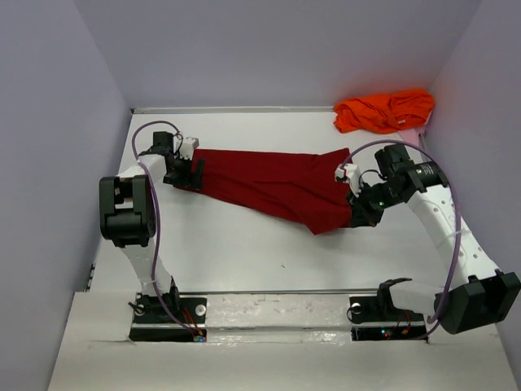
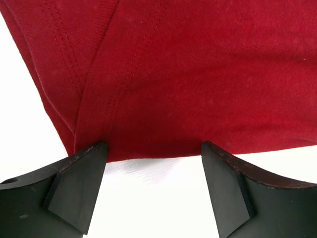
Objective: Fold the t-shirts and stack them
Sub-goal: Fold the one-third-folded T-shirt at the center of the board.
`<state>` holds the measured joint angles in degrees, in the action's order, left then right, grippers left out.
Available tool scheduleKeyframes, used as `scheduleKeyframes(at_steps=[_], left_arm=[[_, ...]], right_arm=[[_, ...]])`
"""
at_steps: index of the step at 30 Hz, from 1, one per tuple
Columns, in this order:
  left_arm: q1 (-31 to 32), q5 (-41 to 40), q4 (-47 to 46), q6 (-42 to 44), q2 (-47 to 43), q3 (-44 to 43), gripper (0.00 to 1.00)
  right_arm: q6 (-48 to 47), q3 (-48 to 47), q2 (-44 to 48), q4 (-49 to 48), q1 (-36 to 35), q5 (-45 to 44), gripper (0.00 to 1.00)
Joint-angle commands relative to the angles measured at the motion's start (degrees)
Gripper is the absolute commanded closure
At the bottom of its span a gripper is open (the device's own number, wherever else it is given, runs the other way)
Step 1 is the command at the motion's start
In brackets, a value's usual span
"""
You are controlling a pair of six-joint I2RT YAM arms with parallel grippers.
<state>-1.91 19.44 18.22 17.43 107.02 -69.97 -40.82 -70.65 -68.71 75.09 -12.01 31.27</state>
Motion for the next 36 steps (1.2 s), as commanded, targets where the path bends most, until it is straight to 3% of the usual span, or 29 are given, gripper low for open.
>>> scheduleKeyframes(at_steps=[1,6,15,23,36], left_arm=[[0.24,0.07,0.42,-0.56,-0.85,-0.43,0.11],[0.33,-0.54,0.33,-0.38,-1.29,-0.16,0.11],[0.24,-1.25,0.06,-0.38,-2.17,0.1,0.11],[0.24,-1.69,-0.11,-0.12,-2.52,0.19,0.11],[0.24,-2.3,-0.11,-0.12,-1.64,-0.16,0.11]], right_arm=[[-1.64,2.88,-0.9,4.9,0.32,5.13,1.0],[4.76,6.05,-3.0,-7.31,0.32,-1.45,1.0],[16.3,1.49,-11.44,-21.56,0.32,-16.49,1.0],[19.72,-2.82,-19.87,-26.66,0.32,-24.58,1.0],[18.49,-13.89,-19.89,-24.11,3.92,-27.57,1.0]])
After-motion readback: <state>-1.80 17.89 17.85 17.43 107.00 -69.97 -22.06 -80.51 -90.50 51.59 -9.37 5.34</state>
